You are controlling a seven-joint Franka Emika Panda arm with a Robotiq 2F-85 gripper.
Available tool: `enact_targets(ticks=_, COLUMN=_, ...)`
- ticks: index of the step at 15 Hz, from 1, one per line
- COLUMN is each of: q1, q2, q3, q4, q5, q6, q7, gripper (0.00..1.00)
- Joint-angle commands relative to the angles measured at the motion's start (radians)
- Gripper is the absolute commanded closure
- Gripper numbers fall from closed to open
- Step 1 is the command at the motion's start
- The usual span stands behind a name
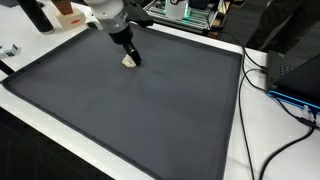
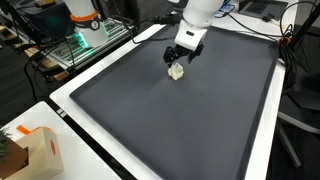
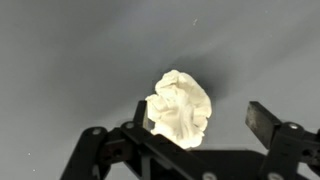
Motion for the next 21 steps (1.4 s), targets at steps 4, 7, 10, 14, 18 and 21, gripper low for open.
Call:
enact_targets(ticks=4, q1=0.02, q2=-0.165, q3=0.003, q4=-0.09, q5=-0.036, q6=0.034, q7=-0.053, gripper=0.0)
enact_targets(ticks=7, q1=-0.012, q2=-0.247, q3=0.01, q4=-0.138, q5=-0.011, q6=0.09, q7=-0.155, gripper=0.0)
enact_targets(ticks=10, q1=-0.066, q2=-0.325, q3=0.022, q4=-0.206, q5=0.083, q6=0.2, q7=-0.28, gripper=0.0)
enact_targets(ticks=14, q1=-0.147, q2=-0.38, q3=0.043, q4=-0.281, q5=0.388, q6=0.286, q7=-0.576, gripper=0.0)
enact_targets(ticks=18, q1=-0.213, q2=-0.385, q3=0.031, q4=-0.308, q5=0.683, q6=0.204, q7=-0.849, gripper=0.0)
enact_targets(ticks=21, q1=-0.245, q2=-0.357, q3=-0.001, q4=-0.313, q5=0.777, q6=0.09, q7=-0.942, gripper=0.0)
